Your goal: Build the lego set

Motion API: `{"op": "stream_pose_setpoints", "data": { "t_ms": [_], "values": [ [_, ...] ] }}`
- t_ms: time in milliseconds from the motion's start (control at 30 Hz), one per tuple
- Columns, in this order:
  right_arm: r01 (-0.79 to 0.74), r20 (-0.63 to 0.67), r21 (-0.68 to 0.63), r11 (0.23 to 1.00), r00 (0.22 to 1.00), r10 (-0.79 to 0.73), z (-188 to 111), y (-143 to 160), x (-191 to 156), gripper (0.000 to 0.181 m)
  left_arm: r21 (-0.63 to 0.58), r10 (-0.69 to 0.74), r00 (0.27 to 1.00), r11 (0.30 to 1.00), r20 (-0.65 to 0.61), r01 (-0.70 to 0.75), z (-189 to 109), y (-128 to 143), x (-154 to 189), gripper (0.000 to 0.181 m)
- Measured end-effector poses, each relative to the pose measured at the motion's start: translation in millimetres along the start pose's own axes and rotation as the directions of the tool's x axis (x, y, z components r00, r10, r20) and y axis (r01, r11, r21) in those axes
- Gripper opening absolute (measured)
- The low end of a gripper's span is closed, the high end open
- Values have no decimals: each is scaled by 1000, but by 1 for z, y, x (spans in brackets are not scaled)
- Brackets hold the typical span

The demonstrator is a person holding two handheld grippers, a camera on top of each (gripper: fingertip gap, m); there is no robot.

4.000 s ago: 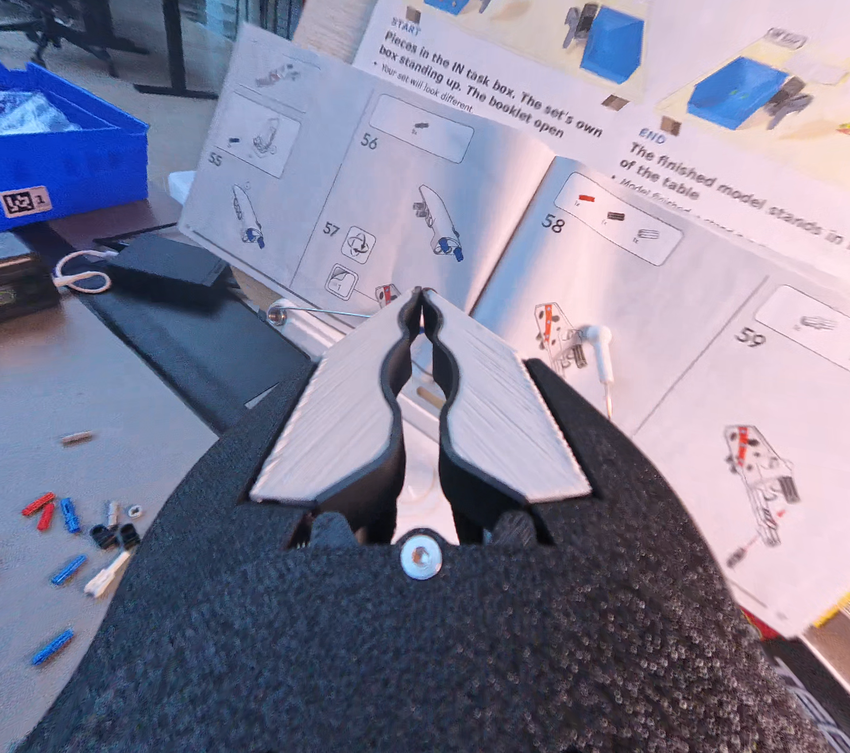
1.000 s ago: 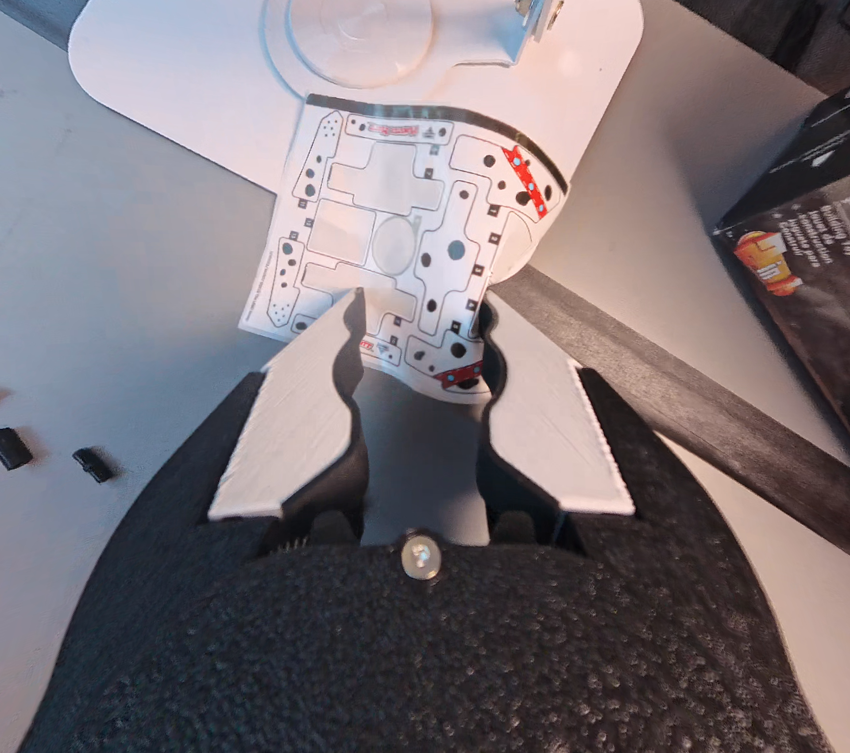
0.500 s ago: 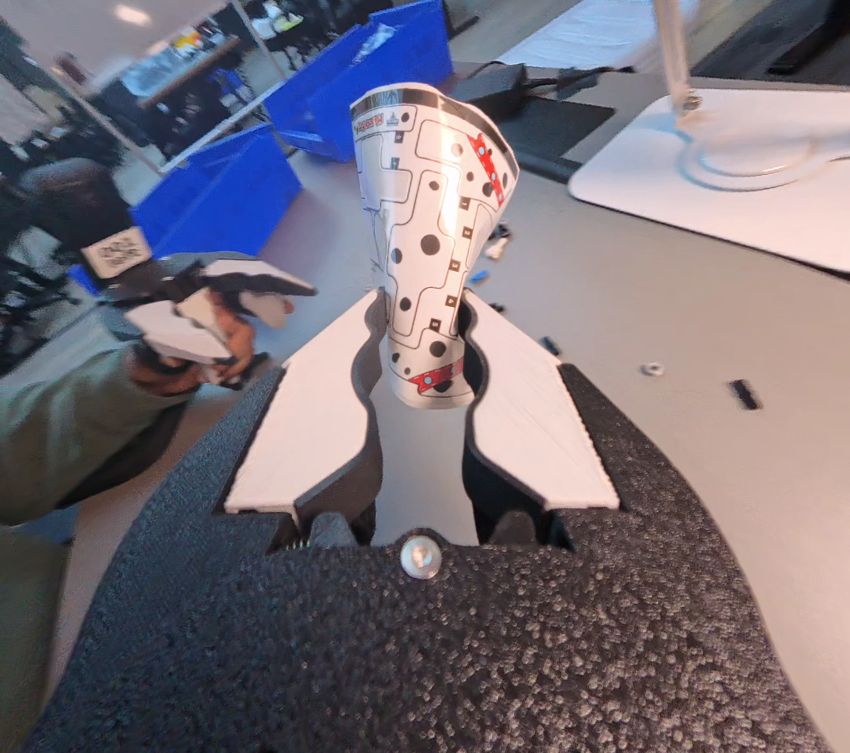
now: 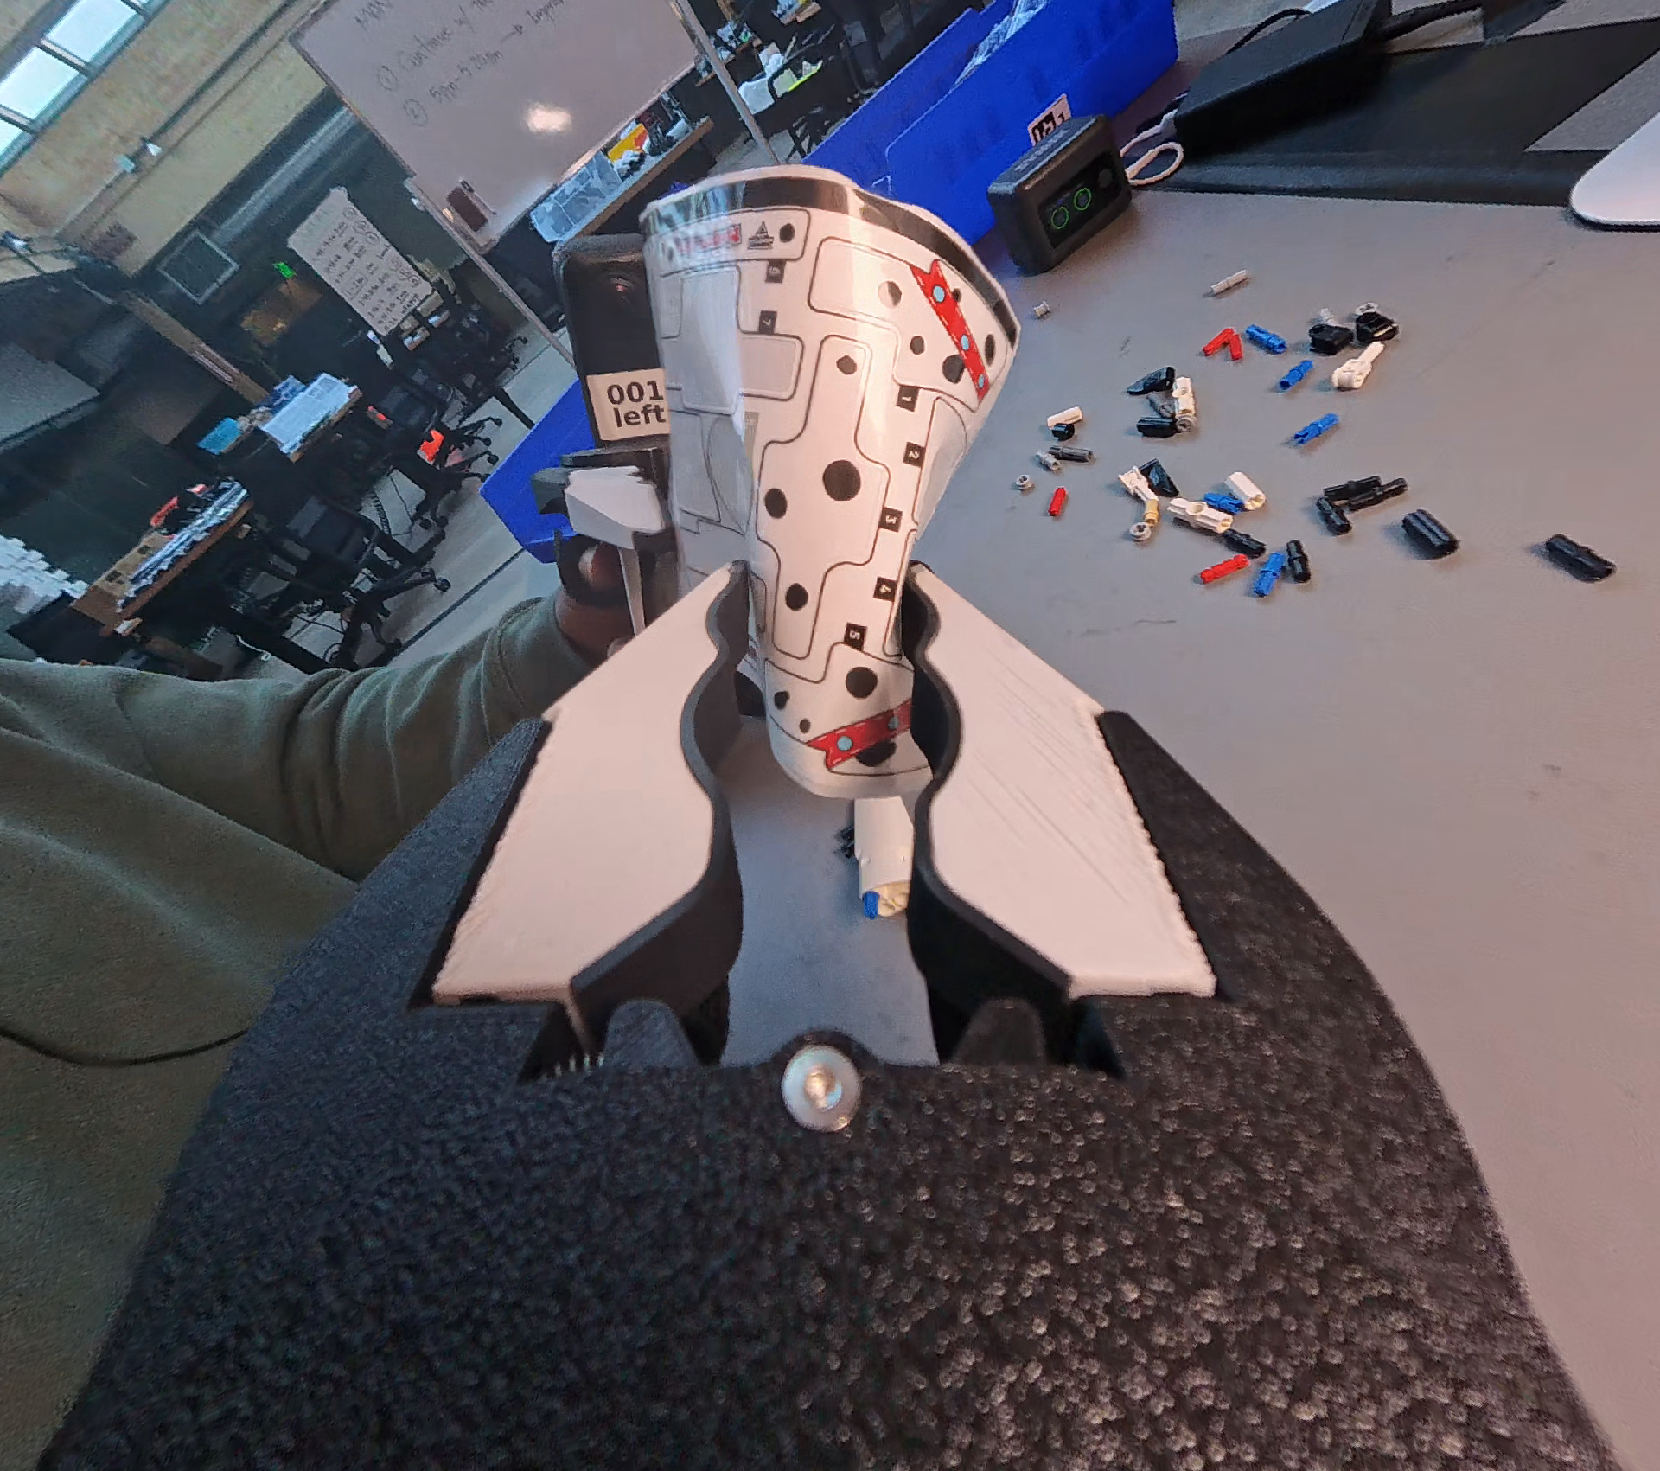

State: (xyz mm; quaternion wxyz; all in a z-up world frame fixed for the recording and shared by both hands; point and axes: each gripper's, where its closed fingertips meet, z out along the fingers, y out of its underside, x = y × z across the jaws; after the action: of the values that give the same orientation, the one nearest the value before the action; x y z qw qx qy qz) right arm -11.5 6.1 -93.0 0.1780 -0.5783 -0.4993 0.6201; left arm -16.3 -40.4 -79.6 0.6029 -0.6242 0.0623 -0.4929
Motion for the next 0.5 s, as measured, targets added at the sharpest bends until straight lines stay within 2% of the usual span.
{"op": "stream_pose_setpoints", "data": {
  "t_ms": [100,200,300,400,500],
  "values": [
    [26,16,30,999,1000,-27,-4,-2,-2,44,21,-5,998,1000,-55,6,-1,-4,11,0],
    [43,61,159,986,997,-53,-16,-18,-2,61,148,-1,979,988,-204,32,-13,-27,34,0],
    [-30,264,262,965,964,-42,-30,-22,-23,66,250,50,957,968,-285,23,-28,-44,48,0],
    [-155,403,221,963,913,55,-20,-9,-39,71,287,79,937,958,-341,23,-35,-49,58,0],
    [-273,524,166,947,838,150,-5,2,-59,73,263,82,933,965,-351,14,-31,-43,60,0]
  ]
}}
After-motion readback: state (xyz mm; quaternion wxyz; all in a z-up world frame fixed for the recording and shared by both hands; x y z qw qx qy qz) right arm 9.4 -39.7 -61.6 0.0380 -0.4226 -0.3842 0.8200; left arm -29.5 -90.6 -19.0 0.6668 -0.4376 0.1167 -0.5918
